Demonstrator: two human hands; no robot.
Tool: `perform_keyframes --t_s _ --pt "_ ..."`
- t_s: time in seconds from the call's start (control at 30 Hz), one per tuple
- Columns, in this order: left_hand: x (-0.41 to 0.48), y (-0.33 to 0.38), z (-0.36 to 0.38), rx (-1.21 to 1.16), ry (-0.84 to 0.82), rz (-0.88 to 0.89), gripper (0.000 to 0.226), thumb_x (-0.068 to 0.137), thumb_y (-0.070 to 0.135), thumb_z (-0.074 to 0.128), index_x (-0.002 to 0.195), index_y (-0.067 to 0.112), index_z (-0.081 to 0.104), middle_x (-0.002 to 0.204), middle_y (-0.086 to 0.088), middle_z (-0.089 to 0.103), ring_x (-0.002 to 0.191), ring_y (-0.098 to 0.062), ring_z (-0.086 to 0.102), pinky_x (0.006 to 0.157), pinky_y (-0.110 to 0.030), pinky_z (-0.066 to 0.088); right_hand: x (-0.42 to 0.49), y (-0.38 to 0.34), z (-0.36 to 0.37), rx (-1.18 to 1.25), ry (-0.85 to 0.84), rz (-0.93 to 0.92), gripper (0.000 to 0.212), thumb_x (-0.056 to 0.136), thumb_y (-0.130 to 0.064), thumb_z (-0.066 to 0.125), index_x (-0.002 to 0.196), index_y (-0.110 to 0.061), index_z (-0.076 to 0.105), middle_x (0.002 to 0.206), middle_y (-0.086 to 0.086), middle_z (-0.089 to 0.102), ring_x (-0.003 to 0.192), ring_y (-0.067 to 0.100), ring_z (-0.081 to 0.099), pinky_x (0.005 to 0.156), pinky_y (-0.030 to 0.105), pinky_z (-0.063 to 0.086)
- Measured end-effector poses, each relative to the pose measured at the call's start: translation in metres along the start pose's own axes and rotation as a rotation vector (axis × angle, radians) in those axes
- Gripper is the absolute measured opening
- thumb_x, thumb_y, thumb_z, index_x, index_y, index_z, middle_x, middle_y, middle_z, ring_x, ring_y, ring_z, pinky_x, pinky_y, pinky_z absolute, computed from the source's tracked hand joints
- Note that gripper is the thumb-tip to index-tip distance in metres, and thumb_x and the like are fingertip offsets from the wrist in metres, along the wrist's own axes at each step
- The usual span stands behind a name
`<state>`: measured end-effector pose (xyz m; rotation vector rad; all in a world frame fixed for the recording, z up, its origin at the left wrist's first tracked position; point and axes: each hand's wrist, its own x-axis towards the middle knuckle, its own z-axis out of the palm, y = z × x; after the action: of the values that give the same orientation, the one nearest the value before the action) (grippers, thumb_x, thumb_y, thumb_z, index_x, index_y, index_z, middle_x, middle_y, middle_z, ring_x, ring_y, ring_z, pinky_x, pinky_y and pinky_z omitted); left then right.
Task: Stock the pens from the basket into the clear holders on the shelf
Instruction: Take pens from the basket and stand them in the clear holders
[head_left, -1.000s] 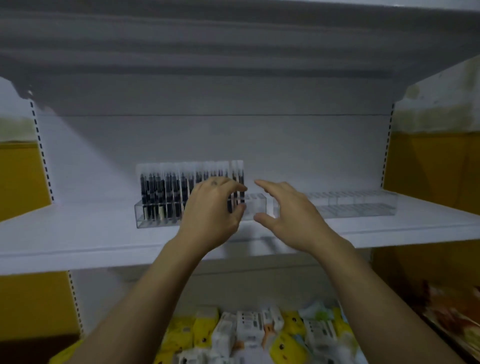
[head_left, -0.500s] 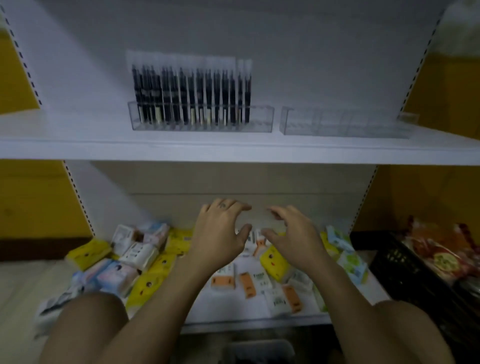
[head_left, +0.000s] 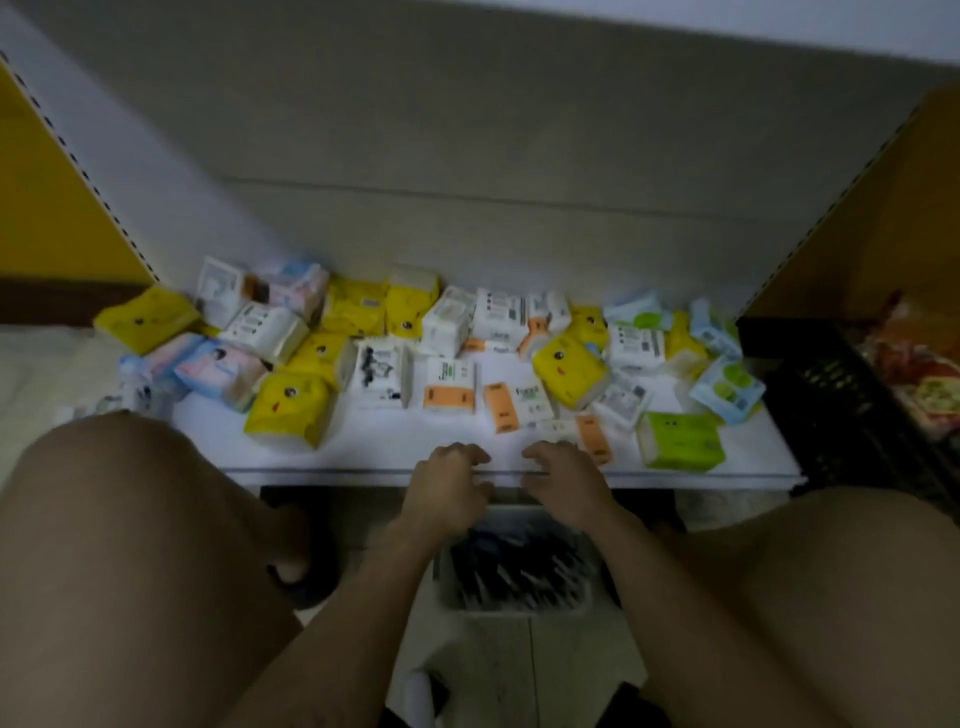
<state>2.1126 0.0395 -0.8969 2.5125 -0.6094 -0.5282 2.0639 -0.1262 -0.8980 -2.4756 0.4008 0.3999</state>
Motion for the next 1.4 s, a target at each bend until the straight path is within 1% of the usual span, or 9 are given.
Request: perform_keyframes --t_s 0.07,0.13,0.2,0.4,0.57,0.7,0.83,1.1,1.4 --pt "0.001 -0.009 0.019 -0.052 -0.094 -0.053 0.030 0.087 0.026 0.062 0.115 0.017 0.063 0.120 -0.004 0.062 0.112 -0.024 0.057 0.095 -0.034 0.048 0.005 0.016 0.019 -0.017 -0.056 0.046 0.012 0.092 -0.020 0.059 0.102 -0.025 0.063 0.104 0.001 0.061 0.094 0.018 0.058 0.091 0.039 0.049" --pt "0.003 -0.018 0.035 -0.081 -0.161 -0.129 0.029 0.086 0.026 0.061 0.114 0.019 0.063 0.117 -0.002 0.062 0.109 -0.023 0.059 0.095 -0.034 0.048 0.010 0.027 0.036 -0.042 -0.081 0.094 0.029 0.091 -0.017 0.055 0.072 -0.038 0.047 0.075 -0.011 0.049 0.068 0.005 0.046 0.079 0.032 0.047" --pt "0.008 -0.029 0.050 -0.074 -0.225 -0.148 0.027 0.086 0.027 0.061 0.112 0.018 0.062 0.117 -0.003 0.062 0.104 -0.022 0.059 0.091 -0.033 0.050 0.015 0.036 0.048 -0.046 -0.127 0.127 0.028 0.092 -0.018 0.051 0.066 -0.030 0.049 0.070 -0.008 0.050 0.065 0.009 0.046 0.070 0.030 0.043" --pt "0.028 -0.047 0.087 -0.090 -0.308 -0.210 0.027 0.090 0.024 0.058 0.114 0.016 0.064 0.110 -0.006 0.065 0.092 -0.018 0.058 0.073 -0.024 0.043 0.037 0.078 0.069 -0.122 -0.236 0.175 0.024 0.096 -0.019 0.047 0.115 -0.012 0.059 0.114 0.008 0.060 0.103 0.027 0.057 0.090 0.037 0.048" --pt "0.036 -0.052 0.129 -0.164 -0.437 -0.245 0.019 0.094 0.017 0.052 0.100 0.006 0.066 0.087 -0.007 0.059 0.087 -0.022 0.058 0.072 -0.026 0.042 0.045 0.113 0.070 -0.217 -0.379 0.294 0.007 0.096 -0.015 0.048 0.089 -0.015 0.048 0.095 0.004 0.050 0.082 0.018 0.045 0.076 0.027 0.035" --pt "0.034 -0.042 0.162 -0.152 -0.575 -0.213 0.029 0.097 0.021 0.047 0.115 0.006 0.063 0.109 -0.012 0.064 0.101 -0.025 0.060 0.077 -0.028 0.044 0.055 0.123 0.072 -0.214 -0.301 0.314 0.029 0.093 -0.013 0.050 0.119 -0.006 0.060 0.116 0.015 0.061 0.107 0.032 0.058 0.086 0.034 0.044" --pt "0.031 -0.030 0.187 -0.193 -0.632 -0.225 0.032 0.097 0.023 0.048 0.123 0.008 0.060 0.123 -0.014 0.060 0.109 -0.028 0.057 0.089 -0.032 0.046 0.057 0.133 0.079 -0.203 -0.330 0.330 0.009 0.093 -0.008 0.051 0.096 -0.003 0.058 0.095 0.012 0.055 0.089 0.029 0.057 0.076 0.033 0.045" --pt "0.037 -0.014 0.210 -0.142 -0.595 -0.178 0.058 0.095 0.023 0.050 0.148 0.017 0.027 0.138 -0.015 0.048 0.117 -0.034 0.052 0.096 -0.041 0.047 0.036 0.149 0.114 -0.176 -0.354 0.270 0.025 0.094 -0.014 0.053 0.114 -0.002 0.063 0.123 0.017 0.056 0.110 0.034 0.054 0.092 0.039 0.049" --pt "0.057 -0.008 0.213 -0.037 -0.719 -0.280 0.043 0.096 0.024 0.049 0.136 0.007 0.044 0.131 -0.015 0.054 0.122 -0.030 0.050 0.101 -0.037 0.041 0.030 0.155 0.128 -0.250 -0.443 0.165 0.036 0.091 -0.027 0.054 0.124 -0.013 0.059 0.128 0.009 0.055 0.121 0.030 0.049 0.095 0.040 0.047"
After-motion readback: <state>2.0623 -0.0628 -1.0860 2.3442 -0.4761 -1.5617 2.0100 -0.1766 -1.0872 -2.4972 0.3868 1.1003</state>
